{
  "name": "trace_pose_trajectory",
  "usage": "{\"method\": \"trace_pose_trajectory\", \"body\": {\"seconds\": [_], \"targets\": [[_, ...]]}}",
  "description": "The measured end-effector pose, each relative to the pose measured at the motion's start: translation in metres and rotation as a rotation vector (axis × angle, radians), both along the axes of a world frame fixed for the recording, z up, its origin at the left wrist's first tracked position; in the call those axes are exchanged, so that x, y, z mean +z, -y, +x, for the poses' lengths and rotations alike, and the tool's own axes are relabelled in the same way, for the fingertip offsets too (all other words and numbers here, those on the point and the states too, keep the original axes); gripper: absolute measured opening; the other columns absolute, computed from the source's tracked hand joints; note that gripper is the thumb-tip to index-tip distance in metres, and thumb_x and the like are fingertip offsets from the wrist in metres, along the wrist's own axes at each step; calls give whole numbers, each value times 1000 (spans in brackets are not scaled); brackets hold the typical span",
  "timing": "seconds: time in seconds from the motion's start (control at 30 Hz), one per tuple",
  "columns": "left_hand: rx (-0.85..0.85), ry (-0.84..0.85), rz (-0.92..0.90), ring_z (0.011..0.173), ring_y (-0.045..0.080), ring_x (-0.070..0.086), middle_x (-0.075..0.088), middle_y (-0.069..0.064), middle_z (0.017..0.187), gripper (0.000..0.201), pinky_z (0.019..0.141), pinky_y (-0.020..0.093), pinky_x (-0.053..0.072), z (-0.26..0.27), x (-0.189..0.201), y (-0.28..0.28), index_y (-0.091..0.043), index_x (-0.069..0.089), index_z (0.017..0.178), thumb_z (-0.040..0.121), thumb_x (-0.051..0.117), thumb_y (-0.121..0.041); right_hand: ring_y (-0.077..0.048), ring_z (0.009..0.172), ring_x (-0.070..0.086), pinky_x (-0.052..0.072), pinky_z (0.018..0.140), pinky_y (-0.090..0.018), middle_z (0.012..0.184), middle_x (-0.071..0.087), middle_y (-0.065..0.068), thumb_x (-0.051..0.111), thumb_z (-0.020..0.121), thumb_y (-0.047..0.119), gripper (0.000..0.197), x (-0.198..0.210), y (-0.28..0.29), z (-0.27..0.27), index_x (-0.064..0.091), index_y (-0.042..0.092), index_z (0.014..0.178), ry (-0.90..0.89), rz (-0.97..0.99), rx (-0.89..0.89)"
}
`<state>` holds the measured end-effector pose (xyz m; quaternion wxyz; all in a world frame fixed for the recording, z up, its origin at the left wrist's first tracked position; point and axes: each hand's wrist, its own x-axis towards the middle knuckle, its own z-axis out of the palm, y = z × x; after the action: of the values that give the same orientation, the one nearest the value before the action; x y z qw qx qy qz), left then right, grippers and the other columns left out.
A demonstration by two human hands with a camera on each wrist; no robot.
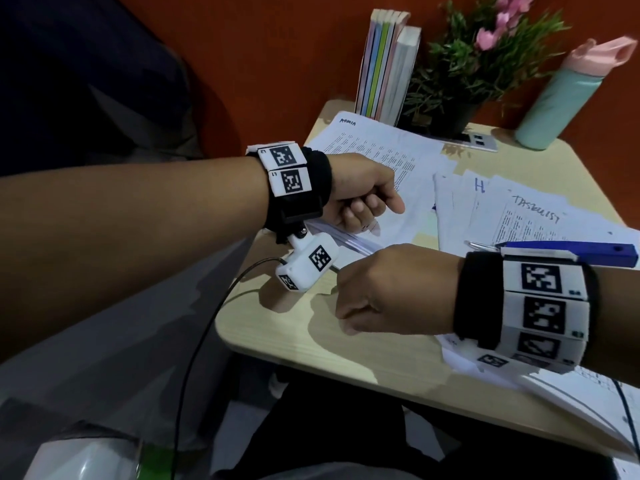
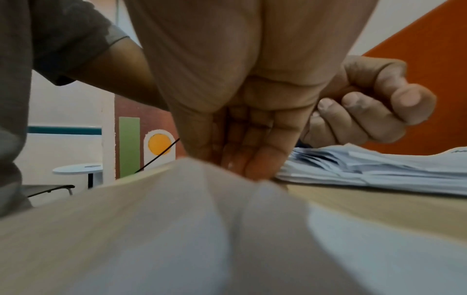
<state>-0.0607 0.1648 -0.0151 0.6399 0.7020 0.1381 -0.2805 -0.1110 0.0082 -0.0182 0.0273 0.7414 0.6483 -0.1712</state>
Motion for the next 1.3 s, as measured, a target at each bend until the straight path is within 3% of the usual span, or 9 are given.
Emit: {"method": "trace_pose_trajectory", "body": {"seconds": [0.17,0.33,0.47,0.53,0.9,1.0,1.13,1.2,1.3], "targets": [[-30,-7,-24,41,8,19,29,-5,58,29,39,18,17,-1,-2,-2,-8,60,90,99,38,-26,-12,82,55,49,74,-36,96,60,9,53,97,30,18,-2,1,1,70,25,95,-22,16,24],[-38,-15,-30,41,8,19,29,-5,58,35,39,18,17,-3,-4,-4,-10,60,87,102,36,-32,-19,82,57,50,74,-37,98,59,8,49,99,32,20,-3,4,4,68,25,101,13,27,37],[-48,-4,-23,43,8,19,28,-5,60,32,41,19,16,-4,-2,-6,-10,60,88,100,38,-29,-11,80,56,46,74,-29,91,64,9,57,94,27,14,1,5,12,70,21,96,-59,89,38],[-51,-2,-19,44,8,19,28,-5,60,31,42,19,15,-4,0,-6,-9,61,89,100,38,-28,-11,82,57,47,77,-31,91,64,10,62,92,26,8,4,4,15,67,21,96,-84,57,-24],[-57,9,16,43,8,20,30,-5,59,32,40,19,18,-4,0,-3,-8,63,90,99,39,-28,-17,86,56,48,79,-36,101,60,7,49,98,26,18,8,-3,5,66,22,101,98,-119,60],[-61,8,18,43,8,20,30,-5,59,32,40,19,17,-5,0,-2,-8,62,91,99,39,-27,-21,79,52,48,74,-36,99,57,3,44,98,26,18,5,-2,2,61,19,98,186,-125,79],[-71,-2,9,44,8,20,29,-5,60,32,40,18,16,-4,-2,1,-8,62,89,99,39,-28,-27,58,47,39,53,-32,81,56,-4,51,87,24,12,-6,0,0,52,12,83,306,-60,155],[-71,-6,13,45,8,20,29,-5,59,33,40,18,16,-4,-3,3,-9,63,88,100,39,-29,-28,57,48,38,51,-31,80,57,-4,51,84,25,16,-10,-2,-2,56,11,89,352,-84,151],[-70,-9,9,45,8,20,30,-6,59,34,39,18,17,-4,-3,3,-10,64,88,100,39,-30,-29,68,52,39,57,-33,95,56,-6,41,89,30,37,-14,-4,-2,53,9,117,400,-140,157]]}}
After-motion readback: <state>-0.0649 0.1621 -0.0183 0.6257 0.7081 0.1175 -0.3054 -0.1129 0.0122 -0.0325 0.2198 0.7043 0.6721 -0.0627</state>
